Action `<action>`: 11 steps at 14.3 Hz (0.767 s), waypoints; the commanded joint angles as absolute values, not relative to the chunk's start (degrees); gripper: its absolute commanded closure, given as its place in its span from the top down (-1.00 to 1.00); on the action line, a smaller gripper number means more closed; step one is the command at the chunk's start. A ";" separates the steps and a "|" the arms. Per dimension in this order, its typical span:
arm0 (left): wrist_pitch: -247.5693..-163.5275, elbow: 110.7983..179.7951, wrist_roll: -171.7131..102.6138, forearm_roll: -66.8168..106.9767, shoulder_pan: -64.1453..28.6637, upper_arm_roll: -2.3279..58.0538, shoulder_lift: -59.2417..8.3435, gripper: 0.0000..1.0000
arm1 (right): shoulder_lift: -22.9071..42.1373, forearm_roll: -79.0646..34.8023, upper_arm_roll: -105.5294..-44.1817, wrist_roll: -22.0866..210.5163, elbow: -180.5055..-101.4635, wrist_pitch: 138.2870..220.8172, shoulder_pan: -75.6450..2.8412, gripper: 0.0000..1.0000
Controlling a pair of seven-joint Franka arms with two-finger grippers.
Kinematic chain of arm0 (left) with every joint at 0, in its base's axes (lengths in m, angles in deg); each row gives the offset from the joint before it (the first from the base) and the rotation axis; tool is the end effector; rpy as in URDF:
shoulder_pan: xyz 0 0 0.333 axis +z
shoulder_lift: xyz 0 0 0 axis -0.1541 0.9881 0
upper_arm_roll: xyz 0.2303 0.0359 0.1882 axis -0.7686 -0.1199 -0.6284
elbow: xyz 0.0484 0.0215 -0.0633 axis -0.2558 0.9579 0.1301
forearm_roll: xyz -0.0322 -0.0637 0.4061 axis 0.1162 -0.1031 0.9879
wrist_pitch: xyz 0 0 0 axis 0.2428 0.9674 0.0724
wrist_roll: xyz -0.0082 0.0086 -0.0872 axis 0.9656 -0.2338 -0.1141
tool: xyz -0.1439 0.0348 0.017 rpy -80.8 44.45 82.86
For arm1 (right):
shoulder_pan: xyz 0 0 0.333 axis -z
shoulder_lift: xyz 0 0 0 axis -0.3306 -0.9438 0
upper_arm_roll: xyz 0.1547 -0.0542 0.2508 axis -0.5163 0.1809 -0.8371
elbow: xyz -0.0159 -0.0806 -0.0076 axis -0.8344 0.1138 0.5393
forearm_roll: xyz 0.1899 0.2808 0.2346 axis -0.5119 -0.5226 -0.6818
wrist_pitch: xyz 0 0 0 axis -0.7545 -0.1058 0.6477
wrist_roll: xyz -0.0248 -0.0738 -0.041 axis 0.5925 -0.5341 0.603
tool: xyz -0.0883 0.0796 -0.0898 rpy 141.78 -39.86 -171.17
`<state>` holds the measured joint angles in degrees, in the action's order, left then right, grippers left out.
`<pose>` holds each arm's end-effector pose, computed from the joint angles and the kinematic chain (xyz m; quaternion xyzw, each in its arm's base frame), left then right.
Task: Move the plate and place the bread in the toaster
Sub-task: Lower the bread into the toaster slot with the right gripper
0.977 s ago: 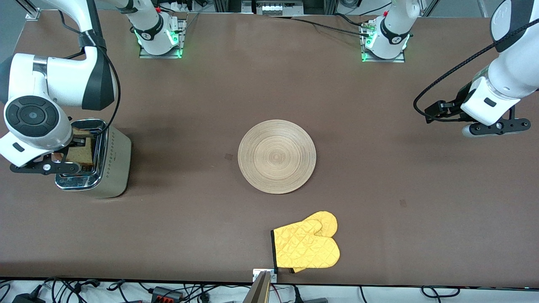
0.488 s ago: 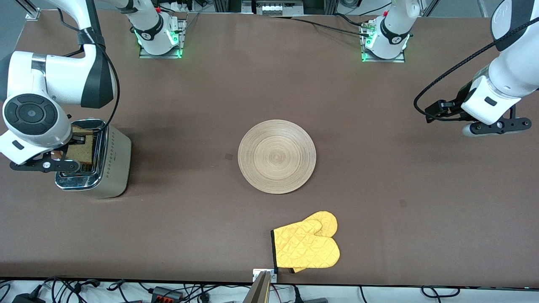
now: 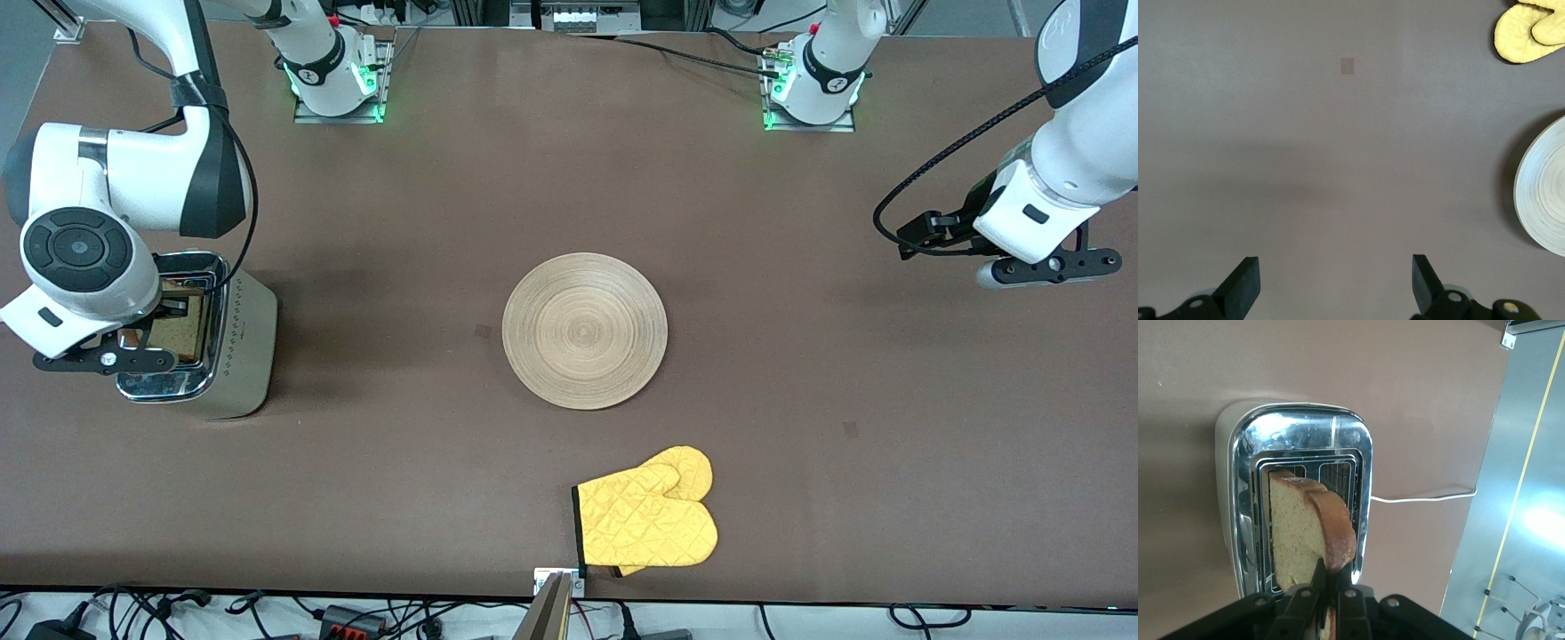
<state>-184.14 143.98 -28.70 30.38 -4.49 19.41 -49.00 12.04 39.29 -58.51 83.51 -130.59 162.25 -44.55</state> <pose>0.5785 -0.0506 0.4828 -0.9974 -0.0585 0.0399 0.0145 0.6546 0.0067 0.3966 0.9578 0.0349 -0.0635 0.2783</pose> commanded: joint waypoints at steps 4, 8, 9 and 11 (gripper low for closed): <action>-184.36 145.16 -28.26 30.13 -3.86 19.56 -50.19 1.00 | 11.72 38.36 -58.95 82.77 -130.73 164.21 -43.65 -1.00; -184.36 145.25 -31.31 25.05 -0.18 19.47 -48.71 1.00 | 11.28 37.57 -58.95 82.85 -131.17 164.74 -43.65 -1.00; -184.45 145.43 -33.25 22.42 1.40 19.47 -48.09 1.00 | 11.37 37.57 -58.95 82.85 -131.61 164.74 -43.65 -1.00; -185.41 145.08 -33.18 21.25 1.33 20.52 -48.61 1.00 | 11.46 37.57 -58.95 82.85 -132.13 164.74 -43.65 -1.00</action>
<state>-184.32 144.94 -31.96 23.09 0.71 19.28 -48.04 10.88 38.19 -58.51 83.46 -131.08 163.94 -44.14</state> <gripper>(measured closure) 0.000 0.925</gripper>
